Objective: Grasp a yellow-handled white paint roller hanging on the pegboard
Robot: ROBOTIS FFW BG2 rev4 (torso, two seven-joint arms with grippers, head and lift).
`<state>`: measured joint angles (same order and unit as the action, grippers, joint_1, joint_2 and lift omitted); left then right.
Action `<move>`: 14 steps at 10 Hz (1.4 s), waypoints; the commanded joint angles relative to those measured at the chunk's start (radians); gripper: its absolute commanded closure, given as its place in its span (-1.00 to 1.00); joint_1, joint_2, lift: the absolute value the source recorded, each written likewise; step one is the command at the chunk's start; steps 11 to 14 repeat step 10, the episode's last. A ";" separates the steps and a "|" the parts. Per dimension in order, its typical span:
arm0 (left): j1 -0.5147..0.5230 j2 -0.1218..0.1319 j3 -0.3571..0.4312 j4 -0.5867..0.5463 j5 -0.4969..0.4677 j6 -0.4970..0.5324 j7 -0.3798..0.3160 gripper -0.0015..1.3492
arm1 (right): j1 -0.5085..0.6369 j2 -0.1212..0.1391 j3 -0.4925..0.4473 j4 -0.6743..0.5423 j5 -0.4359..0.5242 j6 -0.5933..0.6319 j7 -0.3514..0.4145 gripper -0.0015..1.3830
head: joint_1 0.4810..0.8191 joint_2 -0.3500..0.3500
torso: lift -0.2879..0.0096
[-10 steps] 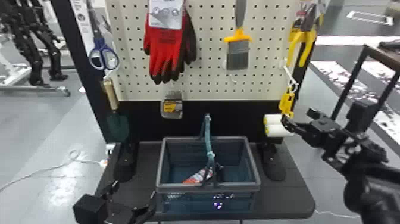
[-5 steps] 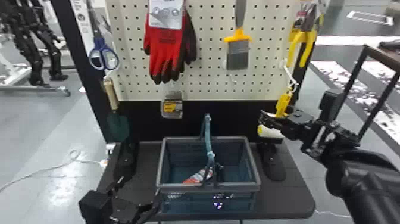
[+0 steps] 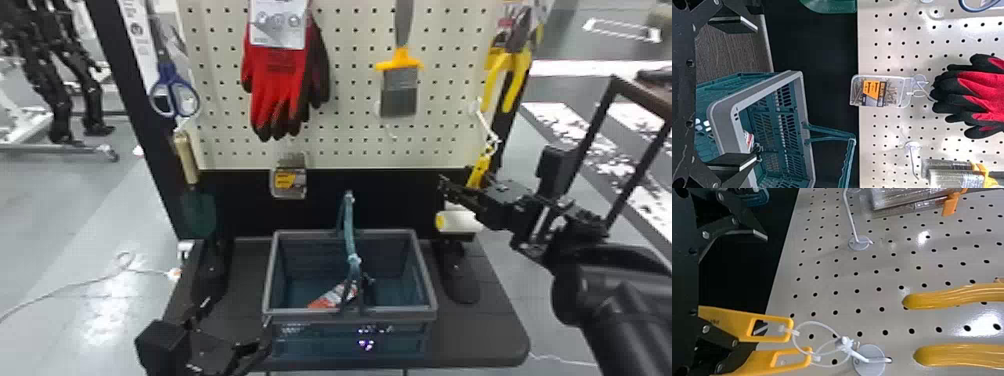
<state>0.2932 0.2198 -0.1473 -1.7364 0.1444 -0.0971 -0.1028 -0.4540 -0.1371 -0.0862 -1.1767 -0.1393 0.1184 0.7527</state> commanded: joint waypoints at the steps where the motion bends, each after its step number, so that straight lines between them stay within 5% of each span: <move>1: 0.000 0.006 0.000 0.000 0.003 -0.001 0.000 -0.77 | 0.008 0.002 -0.001 -0.006 0.006 0.007 -0.001 0.85 | -0.60 0.00 | 0.26; 14: 0.000 0.004 -0.002 0.001 0.003 -0.003 0.000 -0.77 | 0.018 0.004 -0.001 0.000 -0.011 0.018 0.002 0.85 | -0.60 0.00 | 0.26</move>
